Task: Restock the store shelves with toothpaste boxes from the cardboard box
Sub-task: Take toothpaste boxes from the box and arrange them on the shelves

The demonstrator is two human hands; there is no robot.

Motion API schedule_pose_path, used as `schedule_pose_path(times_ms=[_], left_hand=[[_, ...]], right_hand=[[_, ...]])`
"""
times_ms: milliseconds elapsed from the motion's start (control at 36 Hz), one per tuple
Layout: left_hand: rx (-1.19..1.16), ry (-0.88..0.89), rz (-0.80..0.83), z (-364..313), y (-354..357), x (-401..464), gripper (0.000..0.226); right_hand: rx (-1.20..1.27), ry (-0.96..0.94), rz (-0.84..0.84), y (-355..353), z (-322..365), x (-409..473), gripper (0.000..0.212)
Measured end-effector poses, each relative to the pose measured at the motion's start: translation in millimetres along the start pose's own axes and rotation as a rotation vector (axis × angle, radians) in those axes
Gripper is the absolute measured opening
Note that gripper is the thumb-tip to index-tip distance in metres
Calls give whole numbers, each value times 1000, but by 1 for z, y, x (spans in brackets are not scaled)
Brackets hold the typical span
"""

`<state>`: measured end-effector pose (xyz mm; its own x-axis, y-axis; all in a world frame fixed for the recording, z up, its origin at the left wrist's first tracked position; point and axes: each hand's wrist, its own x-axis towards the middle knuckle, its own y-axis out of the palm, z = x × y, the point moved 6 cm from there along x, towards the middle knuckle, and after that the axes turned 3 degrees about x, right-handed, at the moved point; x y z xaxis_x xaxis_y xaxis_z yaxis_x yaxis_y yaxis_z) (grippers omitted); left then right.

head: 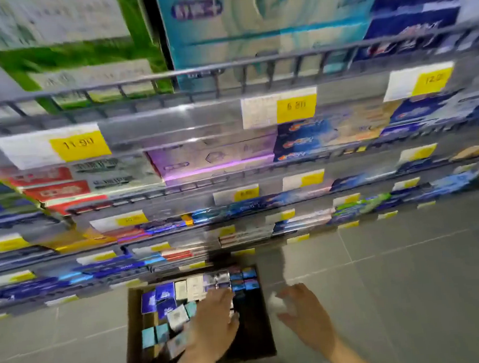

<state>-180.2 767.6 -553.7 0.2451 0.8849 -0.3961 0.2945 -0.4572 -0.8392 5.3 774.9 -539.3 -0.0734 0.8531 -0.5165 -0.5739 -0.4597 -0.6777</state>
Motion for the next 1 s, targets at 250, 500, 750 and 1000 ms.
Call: schedule_pose_path(times_ms=[250,500,750,1000], left_hand=[[158,-83,161,43,155,119,62],[214,-113,68,92,212,150,46],[280,-181,132,79,207,160,41],[247,-169,78,79,209,155,36]], right_hand=[[-89,53,17,126,-77,133,50],[-364,-19,97,184,-105,186,74],[-218,-49,-144,185,-104,193,52],[-296,-59,-158,187,-103,191,49]])
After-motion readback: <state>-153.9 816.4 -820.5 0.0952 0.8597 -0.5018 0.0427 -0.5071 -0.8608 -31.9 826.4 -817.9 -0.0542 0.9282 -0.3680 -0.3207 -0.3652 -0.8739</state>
